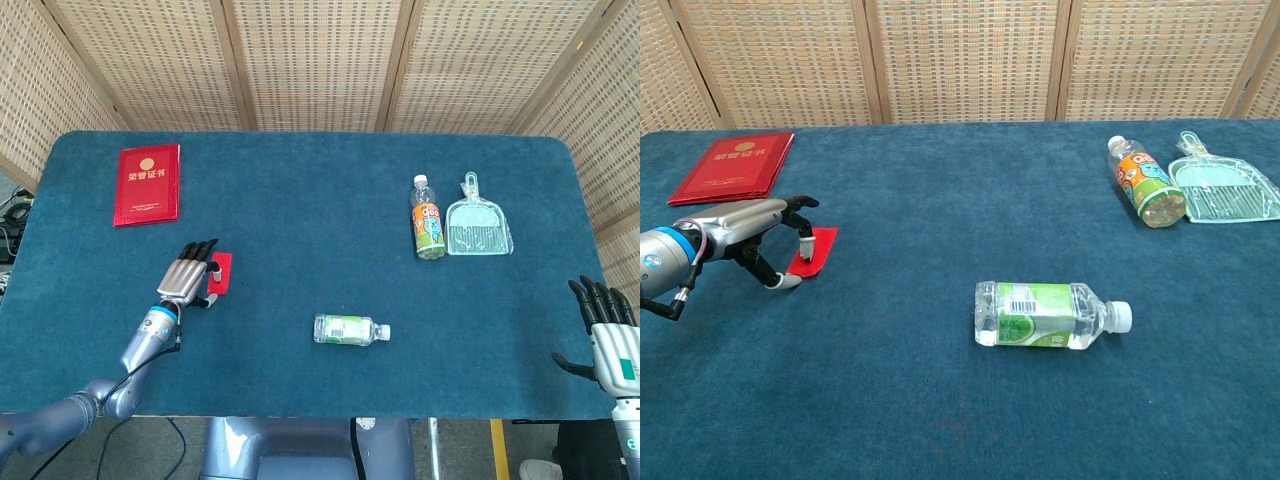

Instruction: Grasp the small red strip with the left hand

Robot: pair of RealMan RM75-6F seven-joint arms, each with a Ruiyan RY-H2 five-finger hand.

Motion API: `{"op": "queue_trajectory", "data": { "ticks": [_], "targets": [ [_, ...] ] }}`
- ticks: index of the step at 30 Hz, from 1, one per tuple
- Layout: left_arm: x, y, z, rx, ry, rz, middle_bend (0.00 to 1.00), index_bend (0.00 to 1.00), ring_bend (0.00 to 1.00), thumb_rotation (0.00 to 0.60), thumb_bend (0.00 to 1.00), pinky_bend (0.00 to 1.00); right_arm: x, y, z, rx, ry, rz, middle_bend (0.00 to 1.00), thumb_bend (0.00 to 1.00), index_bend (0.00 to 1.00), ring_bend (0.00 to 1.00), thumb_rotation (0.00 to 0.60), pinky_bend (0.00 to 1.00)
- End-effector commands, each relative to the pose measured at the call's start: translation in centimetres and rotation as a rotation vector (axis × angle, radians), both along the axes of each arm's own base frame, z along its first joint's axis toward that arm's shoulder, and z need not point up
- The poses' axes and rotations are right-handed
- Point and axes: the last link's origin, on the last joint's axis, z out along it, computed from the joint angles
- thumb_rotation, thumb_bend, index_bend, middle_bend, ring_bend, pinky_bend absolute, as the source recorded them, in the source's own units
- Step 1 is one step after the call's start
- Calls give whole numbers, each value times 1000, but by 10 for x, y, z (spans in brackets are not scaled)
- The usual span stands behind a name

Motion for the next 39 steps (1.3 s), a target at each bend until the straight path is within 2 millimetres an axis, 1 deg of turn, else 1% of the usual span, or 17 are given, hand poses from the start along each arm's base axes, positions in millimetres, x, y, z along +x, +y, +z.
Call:
{"op": "queue_trajectory", "data": {
  "ticks": [1, 4, 8, 14, 18, 23, 32, 39],
  "targets": [
    [0, 0, -1, -3, 3, 3, 0, 507, 0, 600, 346, 0, 0, 0, 0, 0, -1, 0, 0, 0, 0, 0, 600, 0],
    [0, 0, -1, -4, 4, 5, 0, 511, 0, 600, 390, 0, 0, 0, 0, 1, -5, -1, 0, 0, 0, 0, 600, 0],
    [0, 0, -1, -2, -1, 5, 0, 515, 0, 600, 479, 0, 0, 0, 0, 4, -6, -2, 0, 0, 0, 0, 600, 0],
    [-1, 1, 1, 2, 7, 4, 0, 556, 0, 600, 506, 0, 0, 0, -1, 6, -7, -3, 0, 0, 0, 0, 600, 0],
    [-2, 2, 1, 4, 13, 6, 0, 563, 0, 600, 527, 0, 0, 0, 0, 7, -8, -3, 0, 0, 0, 0, 600, 0],
    [-1, 3, 0, 2, 10, 11, 0, 576, 0, 600, 589, 0, 0, 0, 0, 8, -9, -3, 0, 0, 0, 0, 600, 0],
    [1, 5, 0, -3, 60, 14, 0, 605, 0, 600, 679, 0, 0, 0, 0, 9, -12, -5, 0, 0, 0, 0, 600, 0],
    [6, 8, 3, -8, 76, 31, 0, 602, 0, 600, 685, 0, 0, 0, 0, 11, -14, -7, 0, 0, 0, 0, 600, 0]
  ]
}}
